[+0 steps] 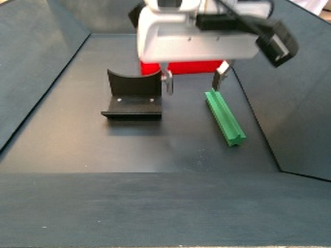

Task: Pick up the star object. Move up. Place the star object on the fixture. Regrasp the star object. Move to above the board. Insert the star object.
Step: Pick up the star object.

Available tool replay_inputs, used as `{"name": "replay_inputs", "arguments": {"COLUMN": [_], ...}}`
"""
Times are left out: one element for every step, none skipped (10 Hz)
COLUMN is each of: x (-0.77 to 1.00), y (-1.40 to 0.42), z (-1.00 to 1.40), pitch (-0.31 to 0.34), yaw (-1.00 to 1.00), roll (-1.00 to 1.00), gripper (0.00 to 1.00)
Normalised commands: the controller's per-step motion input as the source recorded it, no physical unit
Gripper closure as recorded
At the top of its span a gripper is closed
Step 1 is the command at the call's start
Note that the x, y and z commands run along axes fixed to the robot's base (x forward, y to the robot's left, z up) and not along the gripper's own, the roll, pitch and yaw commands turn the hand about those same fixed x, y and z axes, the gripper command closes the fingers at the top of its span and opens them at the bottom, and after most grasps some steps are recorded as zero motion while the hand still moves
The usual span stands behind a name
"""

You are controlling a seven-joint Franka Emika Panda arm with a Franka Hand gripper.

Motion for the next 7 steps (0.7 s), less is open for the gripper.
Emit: {"name": "replay_inputs", "arguments": {"x": [-0.4,-0.43,-0.01,0.0,-0.02,-0.21,-0.39], "y": [-0.06,-0.29,-0.44,-0.47,-0.44,0.11,0.05], "z": [-0.65,-0.52,-0.27,-0.14,-0.05,0.0,0.0], "pitch": [-0.029,-0.071,-0.079,-0.027,-0.023,0.0,0.0], "yaw": [0.17,0.04,0.0,0.0,0.0,0.0,0.02], "roll": [-0.02,-0.01,0.0,0.0,0.03,0.0,0.05], "gripper": [0.0,0.0,0.0,0.0,0.0,0.0,0.0]}}
